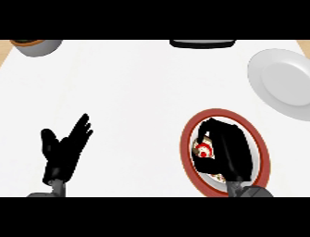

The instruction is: Pick the cupcake from the plate and place it in the plate

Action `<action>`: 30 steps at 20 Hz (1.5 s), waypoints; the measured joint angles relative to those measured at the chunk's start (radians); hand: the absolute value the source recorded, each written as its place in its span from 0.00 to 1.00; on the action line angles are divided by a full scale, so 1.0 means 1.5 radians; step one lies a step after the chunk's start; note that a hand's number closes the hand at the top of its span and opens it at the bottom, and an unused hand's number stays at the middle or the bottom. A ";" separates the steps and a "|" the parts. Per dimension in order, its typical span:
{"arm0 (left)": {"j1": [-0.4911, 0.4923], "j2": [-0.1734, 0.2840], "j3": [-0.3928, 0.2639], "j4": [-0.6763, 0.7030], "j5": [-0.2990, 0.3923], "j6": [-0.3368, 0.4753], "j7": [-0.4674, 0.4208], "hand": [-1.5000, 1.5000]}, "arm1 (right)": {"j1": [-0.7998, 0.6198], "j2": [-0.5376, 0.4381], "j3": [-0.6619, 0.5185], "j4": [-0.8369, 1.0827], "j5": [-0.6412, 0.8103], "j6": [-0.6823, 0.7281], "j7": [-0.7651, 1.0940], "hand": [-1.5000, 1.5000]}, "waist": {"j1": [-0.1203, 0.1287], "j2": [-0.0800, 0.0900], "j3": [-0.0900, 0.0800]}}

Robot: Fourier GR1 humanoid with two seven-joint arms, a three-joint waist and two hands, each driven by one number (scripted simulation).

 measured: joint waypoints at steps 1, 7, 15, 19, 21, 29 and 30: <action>0.004 0.003 0.000 -0.011 0.002 -0.002 0.006 0.50 | 0.000 0.002 -0.006 -0.007 0.004 -0.019 -0.003 1.00 | 0.001 0.000 0.000; 0.011 0.003 0.002 -0.011 -0.001 -0.004 0.002 0.50 | 0.005 0.028 -0.066 -0.074 -0.025 -0.103 0.002 1.00 | -0.001 0.001 0.000; 0.010 0.002 0.006 -0.007 -0.001 -0.012 -0.008 0.50 | -0.030 0.005 -0.237 -0.025 -0.211 -0.184 -0.091 1.00 | 0.003 0.003 0.000; 0.002 -0.005 0.004 -0.003 -0.007 -0.007 -0.002 0.50 | -0.068 -0.042 -0.331 0.050 -0.307 -0.201 -0.175 1.00 | 0.004 0.003 0.000; 0.001 -0.004 0.003 -0.002 -0.007 -0.011 -0.002 0.50 | -0.094 -0.066 -0.374 0.116 -0.339 -0.214 -0.224 1.00 | 0.006 0.004 0.000; -0.006 -0.008 -0.003 -0.010 -0.011 -0.015 0.009 0.50 | -0.251 -0.172 -0.521 0.421 -0.429 -0.261 -0.397 1.00 | 0.017 0.007 0.001; -0.001 -0.010 -0.004 -0.005 -0.013 -0.016 -0.001 0.50 | -0.272 -0.188 -0.536 0.462 -0.437 -0.262 -0.418 1.00 | 0.019 0.008 0.001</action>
